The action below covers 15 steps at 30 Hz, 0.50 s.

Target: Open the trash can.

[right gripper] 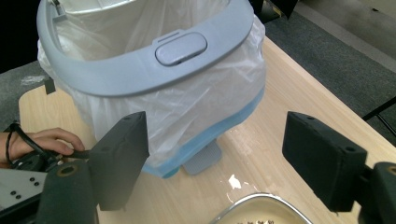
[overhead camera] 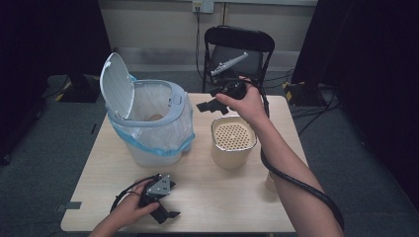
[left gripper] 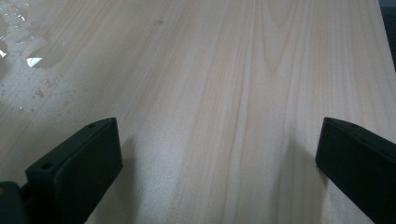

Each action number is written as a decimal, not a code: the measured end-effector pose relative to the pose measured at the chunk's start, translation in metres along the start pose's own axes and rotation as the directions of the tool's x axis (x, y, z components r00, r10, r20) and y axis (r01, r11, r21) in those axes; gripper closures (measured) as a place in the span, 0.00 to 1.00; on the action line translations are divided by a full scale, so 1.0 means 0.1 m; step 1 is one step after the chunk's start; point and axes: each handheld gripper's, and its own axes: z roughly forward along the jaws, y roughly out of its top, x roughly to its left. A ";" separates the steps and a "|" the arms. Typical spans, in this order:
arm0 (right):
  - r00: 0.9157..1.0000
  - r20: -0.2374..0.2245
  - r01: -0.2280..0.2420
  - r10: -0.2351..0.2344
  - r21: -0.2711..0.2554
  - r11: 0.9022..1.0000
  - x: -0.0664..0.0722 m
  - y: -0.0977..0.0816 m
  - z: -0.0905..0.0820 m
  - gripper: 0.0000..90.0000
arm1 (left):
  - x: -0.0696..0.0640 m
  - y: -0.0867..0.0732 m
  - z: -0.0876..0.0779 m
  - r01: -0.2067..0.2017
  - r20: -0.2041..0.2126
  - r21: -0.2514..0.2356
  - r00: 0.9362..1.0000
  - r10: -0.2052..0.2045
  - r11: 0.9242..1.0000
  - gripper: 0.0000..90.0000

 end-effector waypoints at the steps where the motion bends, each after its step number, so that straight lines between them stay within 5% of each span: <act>1: 1.000 -0.003 -0.004 0.004 0.000 1.000 0.00 -0.02 -0.01 0.25 | 0.00 0.00 0.00 0.000 0.000 0.000 1.000 0.000 1.000 0.00; 15: 1.000 0.009 -0.021 0.021 0.005 1.000 -0.03 -0.36 -0.18 0.24 | 0.00 0.00 0.00 -0.007 -0.004 -0.002 1.000 0.007 1.000 0.00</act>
